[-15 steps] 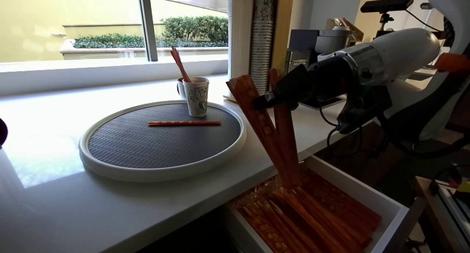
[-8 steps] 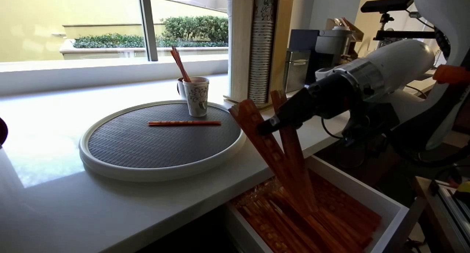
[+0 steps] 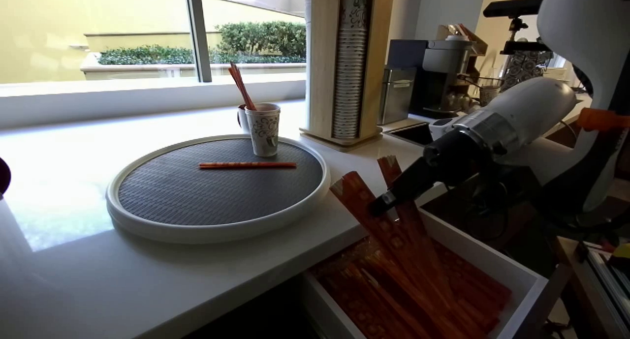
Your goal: Pick up some orange packs from the coffee cup and place them in the open drawer.
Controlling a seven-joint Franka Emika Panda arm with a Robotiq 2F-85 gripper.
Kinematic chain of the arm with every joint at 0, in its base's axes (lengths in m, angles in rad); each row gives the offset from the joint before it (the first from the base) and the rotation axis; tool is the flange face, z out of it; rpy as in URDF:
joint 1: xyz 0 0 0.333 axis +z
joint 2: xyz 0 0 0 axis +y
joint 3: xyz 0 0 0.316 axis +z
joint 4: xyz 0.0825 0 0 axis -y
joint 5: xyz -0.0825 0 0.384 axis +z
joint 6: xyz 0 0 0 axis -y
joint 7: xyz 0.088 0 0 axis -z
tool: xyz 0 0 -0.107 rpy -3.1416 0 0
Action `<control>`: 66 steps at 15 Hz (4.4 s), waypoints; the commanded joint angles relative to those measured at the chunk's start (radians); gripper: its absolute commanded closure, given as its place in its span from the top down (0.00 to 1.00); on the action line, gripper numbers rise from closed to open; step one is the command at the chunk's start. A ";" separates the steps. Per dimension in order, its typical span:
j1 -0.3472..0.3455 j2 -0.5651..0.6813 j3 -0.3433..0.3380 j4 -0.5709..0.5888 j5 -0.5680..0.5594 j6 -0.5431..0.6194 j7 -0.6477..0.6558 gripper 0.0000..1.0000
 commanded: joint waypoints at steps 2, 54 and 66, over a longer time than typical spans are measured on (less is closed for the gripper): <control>-0.038 0.023 -0.020 -0.008 -0.064 -0.033 -0.035 0.02; 0.092 -0.511 -0.273 0.133 -1.269 -0.593 1.158 1.00; -0.575 -0.730 0.364 0.359 -1.367 -0.491 1.260 1.00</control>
